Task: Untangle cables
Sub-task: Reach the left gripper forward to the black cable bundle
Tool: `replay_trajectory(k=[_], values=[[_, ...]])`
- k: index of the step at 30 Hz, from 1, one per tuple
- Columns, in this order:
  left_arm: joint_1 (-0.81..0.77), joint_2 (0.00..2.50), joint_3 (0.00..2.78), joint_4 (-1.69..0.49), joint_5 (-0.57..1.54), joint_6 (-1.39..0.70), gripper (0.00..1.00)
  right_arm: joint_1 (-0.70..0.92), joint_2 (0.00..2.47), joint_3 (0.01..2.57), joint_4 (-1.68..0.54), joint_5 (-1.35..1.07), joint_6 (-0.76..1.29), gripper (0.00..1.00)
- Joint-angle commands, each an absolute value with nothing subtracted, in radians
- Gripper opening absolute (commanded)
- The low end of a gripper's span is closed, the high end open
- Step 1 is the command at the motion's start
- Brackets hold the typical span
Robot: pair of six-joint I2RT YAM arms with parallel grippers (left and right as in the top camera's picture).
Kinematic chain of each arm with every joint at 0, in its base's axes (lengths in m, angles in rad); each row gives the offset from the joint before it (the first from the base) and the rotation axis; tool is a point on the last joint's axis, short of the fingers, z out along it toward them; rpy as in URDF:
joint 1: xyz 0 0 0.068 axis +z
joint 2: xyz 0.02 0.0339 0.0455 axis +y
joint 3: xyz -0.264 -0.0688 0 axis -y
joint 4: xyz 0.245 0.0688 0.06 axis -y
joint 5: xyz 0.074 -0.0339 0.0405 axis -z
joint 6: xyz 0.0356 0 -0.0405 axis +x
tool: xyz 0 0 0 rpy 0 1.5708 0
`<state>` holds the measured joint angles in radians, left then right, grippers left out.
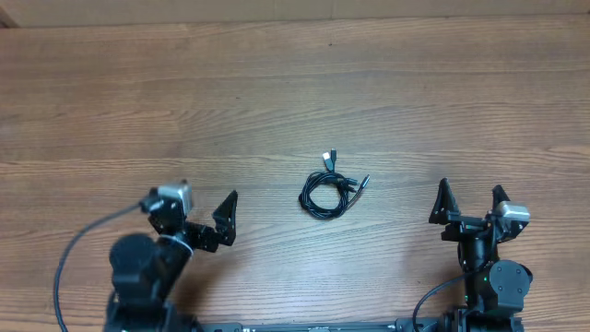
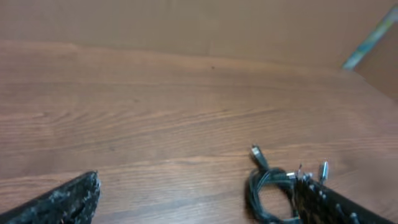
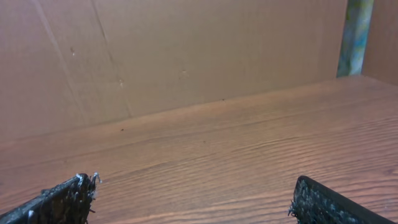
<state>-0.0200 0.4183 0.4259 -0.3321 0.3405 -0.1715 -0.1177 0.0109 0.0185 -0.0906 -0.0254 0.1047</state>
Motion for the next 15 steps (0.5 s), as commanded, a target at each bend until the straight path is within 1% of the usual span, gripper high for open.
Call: replay_trajectory(k=[1,3,5,7,9,11,15], values=[[-0.027,0.574,0.624,-0.44,0.394,-0.085,1.0,-0.117,0.003,0.008,-0.084,-0.016,0.108,1.0],[-0.029,0.694,0.785,-0.588,0.394,-0.029,1.0,-0.117,0.003,0.008,-0.084,-0.016,0.108,1.0],[-0.036,0.765,0.881,-0.677,0.394,0.003,1.0,-0.117,0.003,0.008,-0.084,-0.016,0.108,1.0],[-0.062,0.85,0.991,-0.765,0.394,0.016,1.0,-0.117,0.003,0.008,-0.084,-0.017,0.108,1.0],[-0.121,0.943,1.096,-0.851,0.393,0.032,1.0,-0.117,0.003,0.008,-0.084,-0.016,0.108,1.0],[-0.189,1.013,1.142,-0.891,0.394,0.065,1.0,-0.117,0.003,0.008,-0.084,-0.016,0.108,1.0],[-0.295,1.123,1.145,-0.879,0.393,0.065,1.0,-0.117,0.003,0.008,-0.084,-0.016,0.108,1.0]])
